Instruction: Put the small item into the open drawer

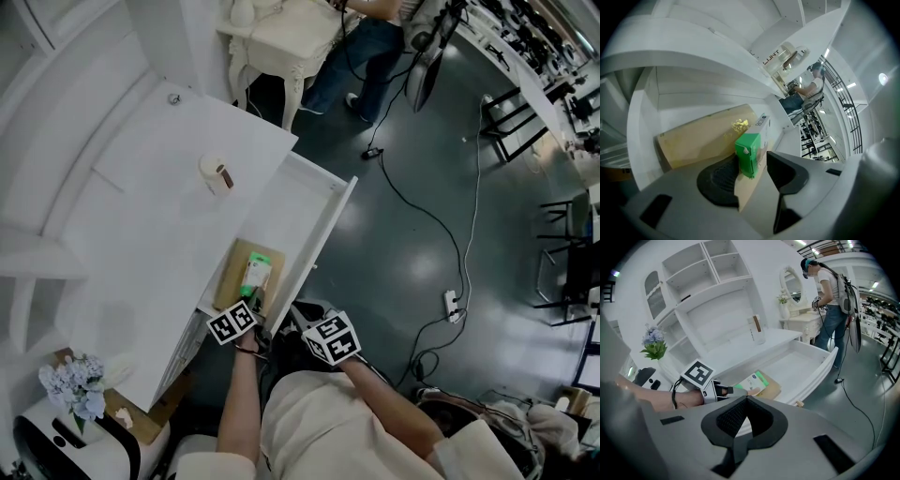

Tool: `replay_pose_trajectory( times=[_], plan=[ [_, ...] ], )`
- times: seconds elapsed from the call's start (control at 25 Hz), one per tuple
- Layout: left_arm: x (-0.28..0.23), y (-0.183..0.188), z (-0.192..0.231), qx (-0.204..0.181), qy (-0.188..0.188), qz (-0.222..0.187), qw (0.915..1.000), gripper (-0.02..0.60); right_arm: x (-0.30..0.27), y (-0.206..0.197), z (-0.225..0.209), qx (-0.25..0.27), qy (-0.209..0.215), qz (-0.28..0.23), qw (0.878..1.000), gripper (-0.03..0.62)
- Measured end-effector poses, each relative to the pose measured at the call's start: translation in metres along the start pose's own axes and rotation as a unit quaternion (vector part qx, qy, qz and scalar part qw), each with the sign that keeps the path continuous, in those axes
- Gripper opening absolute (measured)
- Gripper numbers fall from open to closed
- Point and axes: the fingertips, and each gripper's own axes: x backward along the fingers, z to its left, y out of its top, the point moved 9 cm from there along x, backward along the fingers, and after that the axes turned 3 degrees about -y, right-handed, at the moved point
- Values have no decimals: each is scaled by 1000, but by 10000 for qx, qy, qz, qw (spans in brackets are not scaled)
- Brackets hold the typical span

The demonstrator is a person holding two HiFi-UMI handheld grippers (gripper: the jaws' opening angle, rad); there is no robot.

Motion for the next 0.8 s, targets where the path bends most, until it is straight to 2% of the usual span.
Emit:
replay_pose_trajectory(
  times=[0.48, 0.8],
  plan=[
    [6, 1, -4, 175, -150, 72, 9997, 230, -1, 2, 7, 39, 79, -32, 10000, 24],
    [13, 5, -12, 317, -402, 136, 9986, 245, 2, 7, 9, 56, 107, -127, 9998, 24]
  ],
)
